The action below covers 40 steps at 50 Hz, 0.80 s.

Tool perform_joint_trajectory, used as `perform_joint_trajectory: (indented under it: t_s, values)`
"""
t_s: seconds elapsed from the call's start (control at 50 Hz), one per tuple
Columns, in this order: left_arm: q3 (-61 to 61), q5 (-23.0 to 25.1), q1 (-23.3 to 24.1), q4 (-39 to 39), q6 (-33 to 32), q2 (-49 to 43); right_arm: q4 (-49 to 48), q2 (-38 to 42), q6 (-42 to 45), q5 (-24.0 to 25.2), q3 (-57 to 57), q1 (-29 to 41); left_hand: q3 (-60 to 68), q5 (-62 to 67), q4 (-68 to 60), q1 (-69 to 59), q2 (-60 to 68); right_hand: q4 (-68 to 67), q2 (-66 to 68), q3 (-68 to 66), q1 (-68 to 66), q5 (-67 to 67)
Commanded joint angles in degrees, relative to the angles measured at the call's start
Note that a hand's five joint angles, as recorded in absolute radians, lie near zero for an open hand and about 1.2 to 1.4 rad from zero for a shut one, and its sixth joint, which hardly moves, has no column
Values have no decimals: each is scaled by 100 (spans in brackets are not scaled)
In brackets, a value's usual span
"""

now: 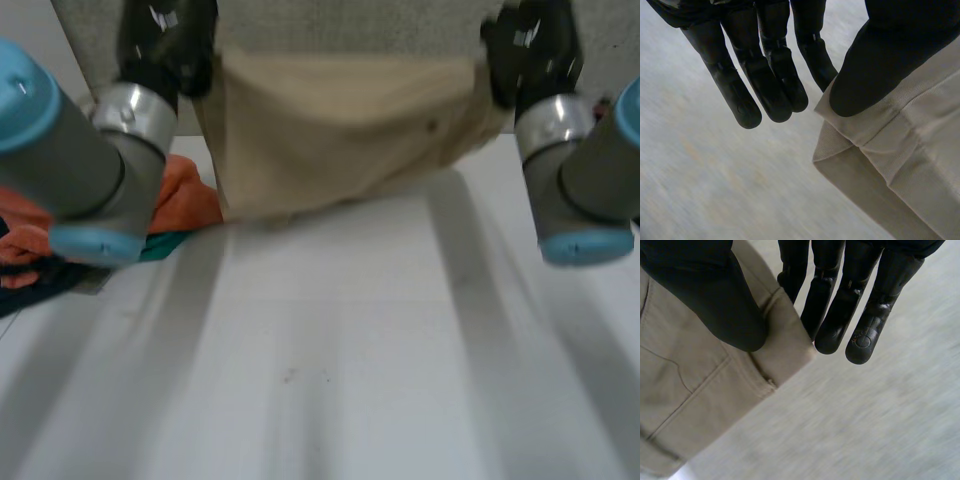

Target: Fold the laundry.

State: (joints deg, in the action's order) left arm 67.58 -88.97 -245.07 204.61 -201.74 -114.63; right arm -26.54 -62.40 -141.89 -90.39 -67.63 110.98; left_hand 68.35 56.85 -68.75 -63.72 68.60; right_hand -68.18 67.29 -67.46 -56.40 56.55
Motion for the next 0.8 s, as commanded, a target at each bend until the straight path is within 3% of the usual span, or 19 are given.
perform_joint_trajectory:
  t_s: [0.02, 0.14, 0.22, 0.3, 0.38, 0.54, 0.64, 0.8]
  values:
    - [1555, 344, 64, -61, 3, -270, 1053, 8, -6, -40, -1261, -68, 1165, 1315, -1125, -1628, 1140, -1182, 1271, -1254, -2360, 1345]
    - [2013, 371, 126, -333, -32, -411, 1695, -9, -14, -14, -1657, -68, 1165, 1315, -1125, -1628, 1140, -1182, 1271, -1254, -2360, 1345]
    - [2259, 371, 108, -912, -40, 10, 2195, -35, 100, -13, -1824, -59, 1165, 1315, -1125, -1628, 1140, -1182, 1271, -1254, -2360, 1345]
    - [2567, 389, 108, -1747, -49, 581, 3047, -351, 152, 57, -2070, -85, 1165, 1315, -1125, -1628, 1140, -1182, 1271, -1254, -2360, 1345]
    - [3031, 415, 170, -2800, -76, 1212, 4285, -974, 765, 205, -2552, -94, 1165, 1315, -1125, -1628, 1140, -1182, 1271, -1254, -2360, 1345]
    - [3577, 424, 389, -4488, -628, 1733, 5246, -1924, 1831, 320, -3459, -515, 1165, 1315, -1125, -1628, 1140, -1182, 1271, -1254, -2360, 1345]
    - [3596, 380, 671, -4825, -858, 1725, 5273, -2180, 1893, 399, -3564, -727, 1165, 1315, -1125, -1628, 1140, -1182, 1271, -1254, -2360, 1345]
    - [3209, 345, 706, -4799, -928, 1654, 5299, -2206, 1893, 575, -3556, -955, 1165, 1315, -1125, -1628, 1140, -1182, 1271, -1254, -2360, 1345]
